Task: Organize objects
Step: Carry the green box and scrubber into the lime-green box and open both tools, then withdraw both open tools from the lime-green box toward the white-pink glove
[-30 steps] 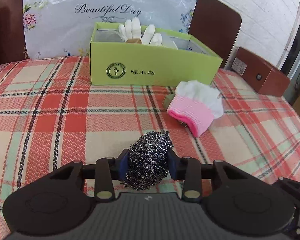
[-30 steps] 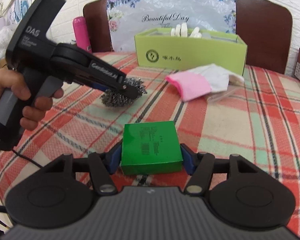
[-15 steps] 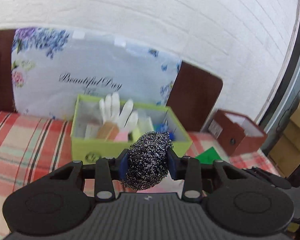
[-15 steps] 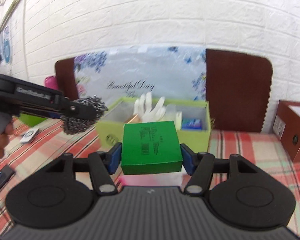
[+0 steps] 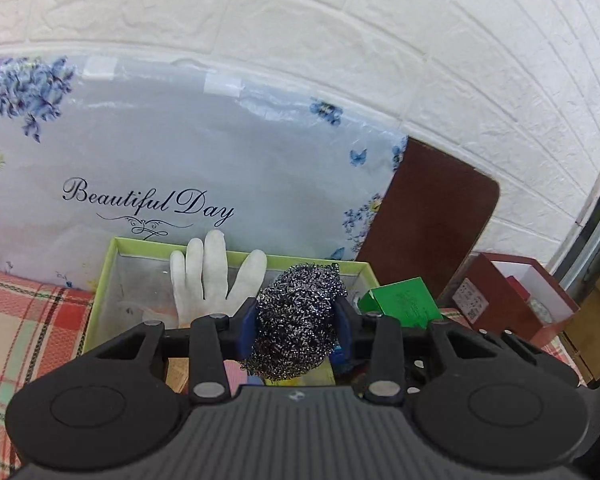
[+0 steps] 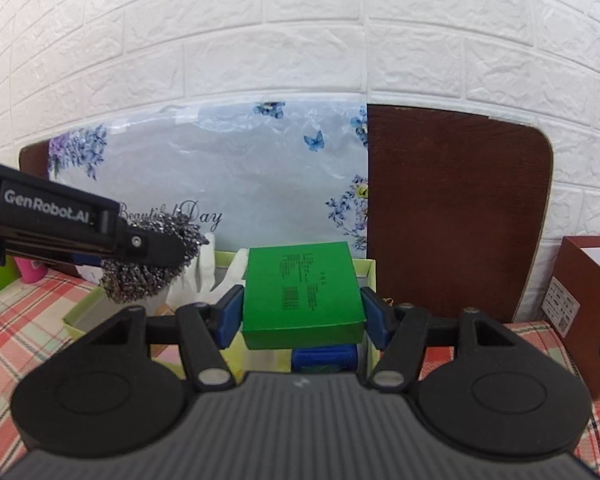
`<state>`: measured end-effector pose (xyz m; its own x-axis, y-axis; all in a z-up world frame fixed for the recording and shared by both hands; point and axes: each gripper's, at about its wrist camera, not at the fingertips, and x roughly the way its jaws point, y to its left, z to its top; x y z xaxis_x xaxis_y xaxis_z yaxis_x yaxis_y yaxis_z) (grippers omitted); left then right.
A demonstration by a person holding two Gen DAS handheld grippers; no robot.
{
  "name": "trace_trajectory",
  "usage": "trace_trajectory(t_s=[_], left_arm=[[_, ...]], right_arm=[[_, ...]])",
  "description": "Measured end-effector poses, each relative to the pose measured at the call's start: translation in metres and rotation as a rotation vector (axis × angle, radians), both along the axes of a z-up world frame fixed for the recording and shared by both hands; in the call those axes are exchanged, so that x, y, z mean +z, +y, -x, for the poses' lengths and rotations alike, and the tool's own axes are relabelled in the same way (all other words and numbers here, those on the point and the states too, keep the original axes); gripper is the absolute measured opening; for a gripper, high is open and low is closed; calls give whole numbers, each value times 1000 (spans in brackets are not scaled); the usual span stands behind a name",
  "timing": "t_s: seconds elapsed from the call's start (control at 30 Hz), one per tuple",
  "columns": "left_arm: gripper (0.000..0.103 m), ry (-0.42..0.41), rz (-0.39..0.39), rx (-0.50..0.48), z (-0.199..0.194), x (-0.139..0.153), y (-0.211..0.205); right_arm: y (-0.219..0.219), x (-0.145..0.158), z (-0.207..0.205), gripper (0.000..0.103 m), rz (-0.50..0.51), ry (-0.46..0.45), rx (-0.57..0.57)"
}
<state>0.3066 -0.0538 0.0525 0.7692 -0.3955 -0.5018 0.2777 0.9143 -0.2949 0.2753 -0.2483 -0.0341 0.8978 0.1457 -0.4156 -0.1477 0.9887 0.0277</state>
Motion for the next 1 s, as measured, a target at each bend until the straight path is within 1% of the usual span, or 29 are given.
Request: trace_trajectory(t_s=[0.03, 0.07, 0.1, 0.13, 0.17, 0.2, 0.23, 0.27, 0.33, 0.47, 0.6, 0.73, 0.83, 1.0], left_arm=[[47, -1, -1, 7, -6, -5, 0], [58, -8, -3, 18, -9, -10, 1], [68, -13, -15, 29, -12, -16, 1], [86, -6, -50, 51, -15, -22, 1], [89, -5, -87, 80, -14, -26, 1], [89, -9, -117, 94, -13, -30, 2], [89, -10, -134, 91, -12, -35, 4], [89, -6, -131, 85, -10, -38, 8], [89, 10, -117, 97, -7, -41, 14], [89, 33, -91, 109, 8, -37, 21], [89, 52, -123, 94, 28, -23, 23], [89, 43, -123, 92, 56, -6, 27], [89, 20, -133, 80, 78, 3, 29], [89, -15, -140, 73, 113, 9, 30]], right_arm=[[2, -4, -6, 61, 12, 6, 2], [5, -10, -11, 62, 30, 11, 3], [8, -15, -15, 72, 51, 17, 9], [10, -21, -18, 87, 73, 28, 13], [12, -25, -19, 91, 93, 26, 1], [12, -28, -16, 100, 105, 9, -9], [12, -31, -12, 103, 115, -13, -13], [11, -33, -9, 103, 123, -25, -19], [10, -35, -2, 103, 122, -20, -31], [5, -32, 15, 103, 80, -7, -58], [-1, -15, 34, 103, 37, -11, -49], [-6, 9, 58, 103, -3, -36, -55], [-10, 24, 78, 103, -29, -56, -55], [-15, 38, 113, 103, -41, -65, -76]])
